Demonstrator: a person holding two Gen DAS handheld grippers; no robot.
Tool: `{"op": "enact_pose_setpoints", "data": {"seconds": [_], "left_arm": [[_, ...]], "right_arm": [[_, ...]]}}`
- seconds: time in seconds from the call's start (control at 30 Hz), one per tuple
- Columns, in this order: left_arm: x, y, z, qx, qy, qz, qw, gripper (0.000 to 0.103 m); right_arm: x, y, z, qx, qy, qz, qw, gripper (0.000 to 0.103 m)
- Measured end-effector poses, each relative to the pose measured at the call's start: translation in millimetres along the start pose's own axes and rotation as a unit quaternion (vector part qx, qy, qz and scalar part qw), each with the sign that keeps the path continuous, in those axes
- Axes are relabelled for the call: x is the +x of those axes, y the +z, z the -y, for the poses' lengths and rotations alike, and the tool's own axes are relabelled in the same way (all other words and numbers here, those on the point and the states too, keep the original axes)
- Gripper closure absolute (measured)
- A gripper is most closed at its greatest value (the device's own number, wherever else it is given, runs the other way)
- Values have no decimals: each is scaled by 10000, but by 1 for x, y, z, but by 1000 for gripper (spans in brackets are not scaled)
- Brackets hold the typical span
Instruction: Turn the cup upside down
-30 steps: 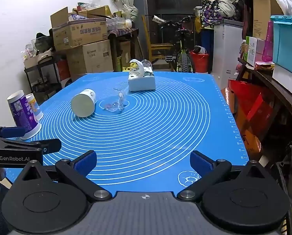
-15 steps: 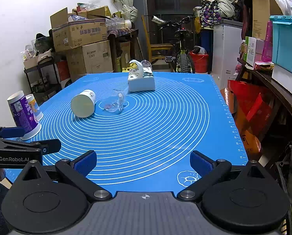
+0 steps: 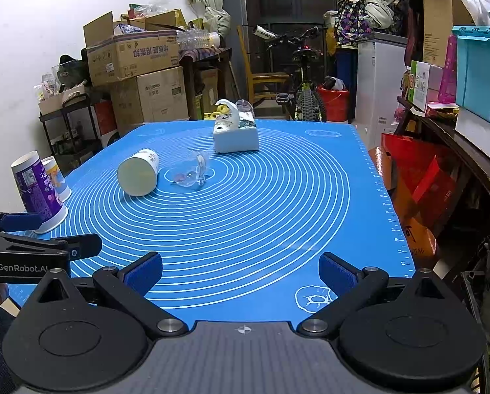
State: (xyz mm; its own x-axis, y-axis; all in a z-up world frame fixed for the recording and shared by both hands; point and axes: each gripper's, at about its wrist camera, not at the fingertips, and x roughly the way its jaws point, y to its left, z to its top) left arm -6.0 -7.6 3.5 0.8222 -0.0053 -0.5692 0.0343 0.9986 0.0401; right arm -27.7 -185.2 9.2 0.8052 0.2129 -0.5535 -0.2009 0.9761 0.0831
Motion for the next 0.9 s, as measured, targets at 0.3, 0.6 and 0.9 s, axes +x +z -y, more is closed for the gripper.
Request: {"op": "enact_pose_setpoints", "data": {"seconds": [0.3, 0.6, 0.9], "left_arm": [[0, 0, 0, -3, 4, 2, 10000, 0], [1, 0, 2, 23, 8, 6, 10000, 0], [1, 0, 2, 17, 8, 7, 10000, 0]], "right_arm": [[2, -1, -1, 0, 2, 0, 10000, 2], [2, 0, -1, 1, 0, -5, 10000, 2], [2, 0, -1, 2, -3, -9, 10000, 2]]}}
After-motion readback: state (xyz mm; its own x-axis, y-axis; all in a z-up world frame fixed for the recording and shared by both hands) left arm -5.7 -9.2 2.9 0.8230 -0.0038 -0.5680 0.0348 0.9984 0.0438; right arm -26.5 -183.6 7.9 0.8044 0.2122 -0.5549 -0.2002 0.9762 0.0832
